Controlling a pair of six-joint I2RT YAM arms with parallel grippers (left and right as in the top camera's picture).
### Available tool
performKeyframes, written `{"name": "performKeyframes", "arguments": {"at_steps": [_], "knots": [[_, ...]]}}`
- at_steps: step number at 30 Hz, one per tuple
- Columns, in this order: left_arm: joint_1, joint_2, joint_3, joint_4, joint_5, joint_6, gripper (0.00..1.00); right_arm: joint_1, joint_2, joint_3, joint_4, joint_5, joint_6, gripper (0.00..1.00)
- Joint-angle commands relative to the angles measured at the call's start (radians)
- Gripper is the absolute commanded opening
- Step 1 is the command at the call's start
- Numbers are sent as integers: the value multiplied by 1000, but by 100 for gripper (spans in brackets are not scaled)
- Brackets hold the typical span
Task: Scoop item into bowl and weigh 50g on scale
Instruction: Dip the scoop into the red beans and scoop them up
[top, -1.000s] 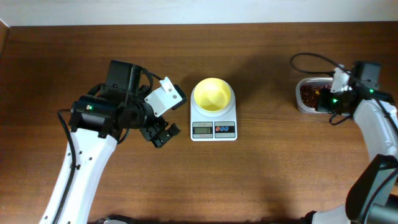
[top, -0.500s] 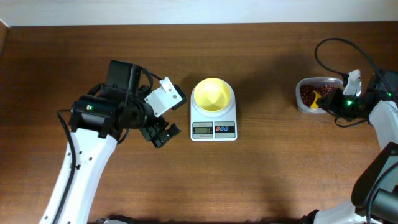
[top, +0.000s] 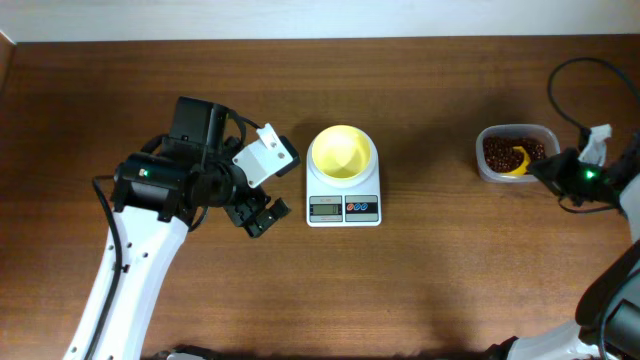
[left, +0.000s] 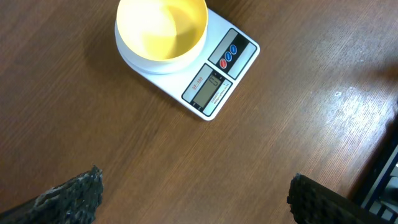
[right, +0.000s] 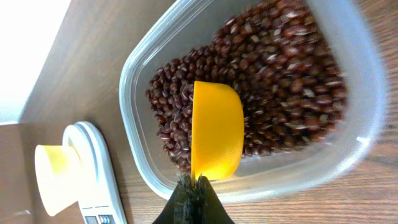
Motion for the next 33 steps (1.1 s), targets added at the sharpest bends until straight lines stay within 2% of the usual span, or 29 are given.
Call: {"name": "performKeyframes", "arguments": {"at_steps": [1,18,23,26,33], "knots": [[-4,-3,0,-2,0,8,99,-64,6,-3,-12,-87,-10,4],[-4,-3,0,-2,0,8,99,-110,6,-3,-24,-182,2,4],[-4,-3,0,-1,0,8,99,-160,6,-3,-32,-289,1,4],[-4,-3,0,-2,0,8,99,-161,6,-3,-35,-291,1,4],[-4,-3,0,-1,0,8,99,-158,6,-3,-35,-456,1,4]]}}
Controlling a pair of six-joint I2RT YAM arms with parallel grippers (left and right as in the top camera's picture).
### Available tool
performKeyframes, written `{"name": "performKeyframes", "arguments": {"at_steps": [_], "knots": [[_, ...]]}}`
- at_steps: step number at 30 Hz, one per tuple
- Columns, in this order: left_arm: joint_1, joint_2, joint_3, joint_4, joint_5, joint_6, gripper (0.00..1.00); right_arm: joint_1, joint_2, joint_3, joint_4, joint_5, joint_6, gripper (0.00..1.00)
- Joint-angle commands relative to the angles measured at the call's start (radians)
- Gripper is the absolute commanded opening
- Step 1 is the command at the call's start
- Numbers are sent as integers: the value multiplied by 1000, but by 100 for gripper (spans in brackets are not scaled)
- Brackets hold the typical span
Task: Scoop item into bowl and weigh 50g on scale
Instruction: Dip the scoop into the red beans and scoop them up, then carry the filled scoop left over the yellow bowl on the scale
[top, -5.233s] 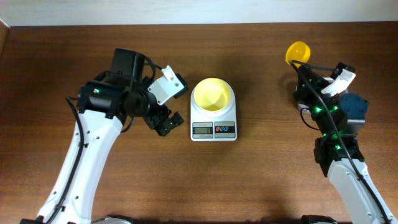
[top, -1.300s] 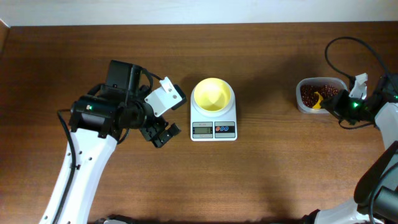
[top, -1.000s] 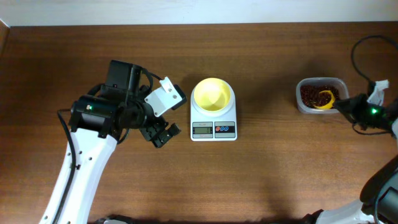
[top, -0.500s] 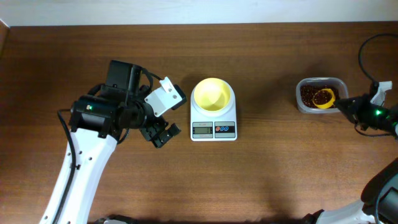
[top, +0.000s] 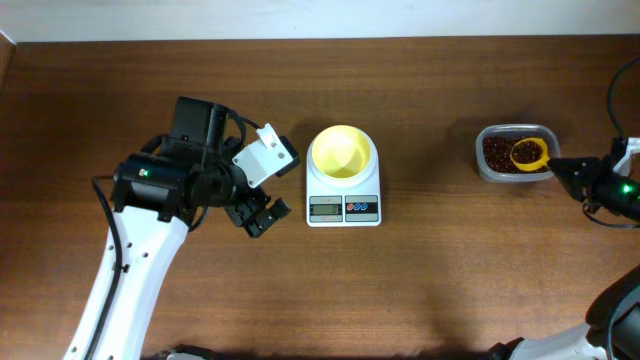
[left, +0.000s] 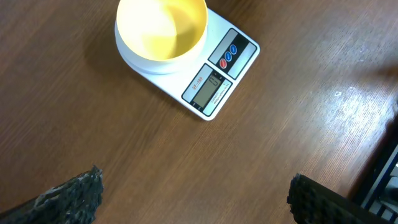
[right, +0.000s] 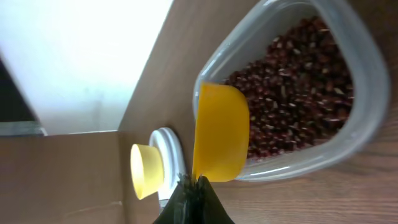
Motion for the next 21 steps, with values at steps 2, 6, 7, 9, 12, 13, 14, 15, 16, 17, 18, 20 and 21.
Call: {"name": "performKeyframes", "arguments": {"at_steps": [2,6,7,9,12,13,14,15,16,17,18,20,21], "knots": [[-4,-3,0,-2,0,8,99,13,6,-3,0,-121,-6,4],[-4,-3,0,-2,0,8,99,80,6,-3,0,-146,-6,4],[-4,-3,0,-2,0,8,99,119,6,-3,1,-146,-6,4],[-4,-3,0,-1,0,8,99,189,6,-3,1,-147,-6,4],[-4,-3,0,-2,0,8,99,286,6,-3,21,-197,-6,4],[-4,-3,0,-1,0,8,99,322,6,-3,32,-222,-6,4],[-4,-3,0,-2,0,8,99,353,6,-3,37,-229,-2,4],[-4,-3,0,-2,0,8,99,389,6,-3,43,-229,24,4],[-4,-3,0,-2,0,8,99,421,6,-3,56,-229,45,4],[-4,-3,0,-2,0,8,99,454,6,-3,79,-229,68,4],[-4,-3,0,-1,0,8,99,476,6,-3,101,-229,85,4],[-4,-3,0,-2,0,8,99,536,6,-3,187,-228,149,4],[-4,-3,0,-2,0,8,99,558,6,-3,222,-228,172,4]]}}
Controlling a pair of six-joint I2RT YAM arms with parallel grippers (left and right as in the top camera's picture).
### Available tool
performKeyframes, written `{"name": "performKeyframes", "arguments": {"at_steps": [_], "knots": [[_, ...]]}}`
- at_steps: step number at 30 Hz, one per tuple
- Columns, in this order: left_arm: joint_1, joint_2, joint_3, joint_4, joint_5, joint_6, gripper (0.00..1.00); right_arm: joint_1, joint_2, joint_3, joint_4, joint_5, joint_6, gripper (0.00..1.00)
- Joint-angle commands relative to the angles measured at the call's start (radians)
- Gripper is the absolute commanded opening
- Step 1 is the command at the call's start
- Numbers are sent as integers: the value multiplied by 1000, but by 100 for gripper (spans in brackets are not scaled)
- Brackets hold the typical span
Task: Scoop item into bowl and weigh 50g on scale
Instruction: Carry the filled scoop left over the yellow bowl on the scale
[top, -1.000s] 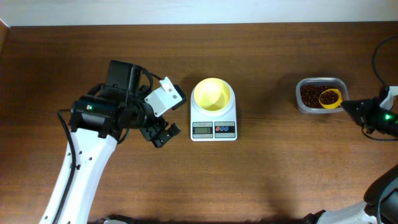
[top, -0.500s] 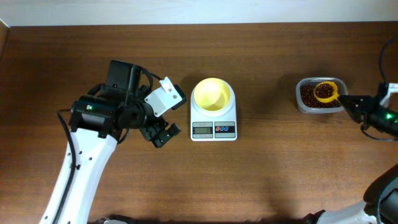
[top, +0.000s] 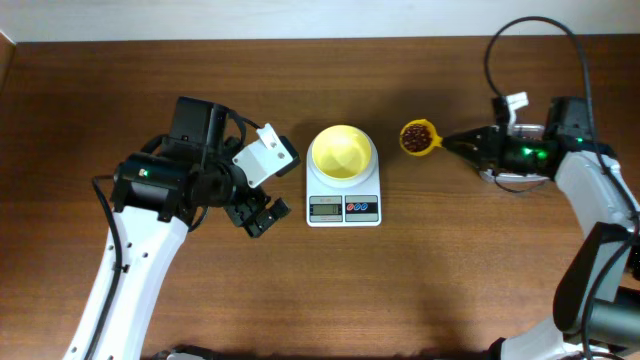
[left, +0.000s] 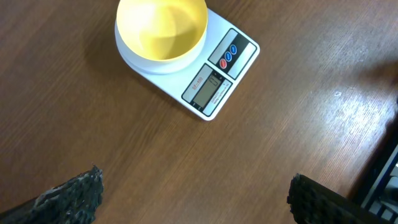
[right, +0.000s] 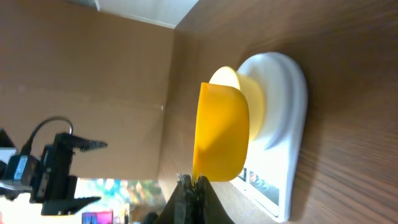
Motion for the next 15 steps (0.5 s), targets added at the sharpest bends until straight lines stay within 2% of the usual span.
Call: {"name": "performKeyframes", "arguments": {"at_steps": [1,7,15], "knots": [[-4,-3,0,-2,0,8,99,66,5,1,79,-39,82,4],[-4,-3,0,-2,0,8,99,179,5,1,198,7,99,4],[-4,-3,0,-2,0,8,99,256,5,1,219,87,162,4]]}}
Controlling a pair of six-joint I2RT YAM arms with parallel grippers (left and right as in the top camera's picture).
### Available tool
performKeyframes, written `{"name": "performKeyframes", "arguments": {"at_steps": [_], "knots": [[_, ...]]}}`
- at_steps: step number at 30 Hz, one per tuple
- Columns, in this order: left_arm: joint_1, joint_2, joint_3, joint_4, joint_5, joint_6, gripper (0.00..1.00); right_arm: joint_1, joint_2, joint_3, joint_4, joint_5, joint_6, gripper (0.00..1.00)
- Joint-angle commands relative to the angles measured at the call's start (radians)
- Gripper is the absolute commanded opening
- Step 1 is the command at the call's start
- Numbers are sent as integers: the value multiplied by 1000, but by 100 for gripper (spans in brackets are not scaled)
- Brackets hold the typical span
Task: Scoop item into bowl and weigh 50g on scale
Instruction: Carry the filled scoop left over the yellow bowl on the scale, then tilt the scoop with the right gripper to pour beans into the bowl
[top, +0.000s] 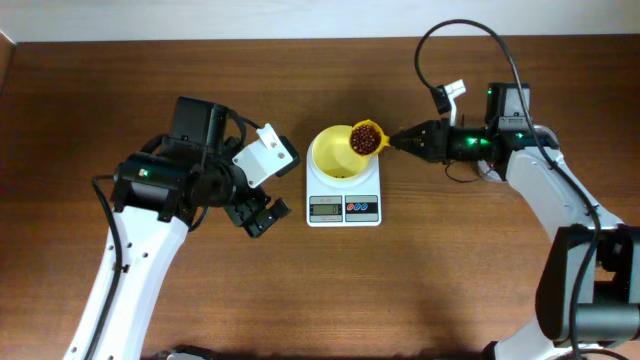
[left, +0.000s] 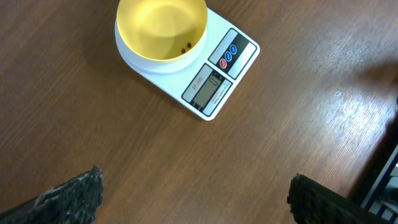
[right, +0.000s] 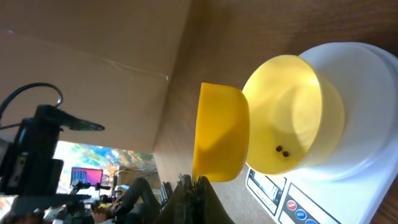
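Observation:
A yellow bowl (top: 338, 157) stands on the white scale (top: 343, 208) at the table's middle. Two red beans (left: 185, 46) lie inside the bowl (left: 161, 25). My right gripper (top: 397, 140) is shut on the handle of an orange-yellow scoop (top: 366, 138) full of red beans, held over the bowl's right rim. In the right wrist view the scoop (right: 221, 134) hangs beside the bowl (right: 292, 115), above my gripper (right: 194, 186). My left gripper (top: 260, 215) stands open left of the scale, over bare wood (left: 196, 190).
The scale's display and buttons (left: 217, 71) face the front. The right arm (top: 545, 185) and its cable reach in from the right and cover the spot where the bean container stands. A pale wall runs along the table's far edge.
The right gripper has carried the full scoop left, from the gap right of the scale to the bowl's right rim. Two beans now lie in the bowl. The left arm is unchanged.
The scoop first lay in the beans of the clear container at the far right. Then it was level and full at the container, then partway toward the scale. Now it hangs at the bowl with two beans dropped in. The left gripper stayed open throughout.

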Motion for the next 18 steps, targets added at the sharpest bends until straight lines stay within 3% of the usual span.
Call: {"name": "performKeyframes", "arguments": {"at_steps": [1,5,11,18], "knots": [[-4,-3,0,-2,0,8,99,18,5,1,11,36,21,4],[-4,-3,0,-2,0,8,99,18,5,1,63,57,3,4],[-4,-3,0,-2,0,8,99,36,5,1,79,62,-221,4],[-4,-3,0,-1,0,8,99,76,5,1,80,237,-259,4]]}}
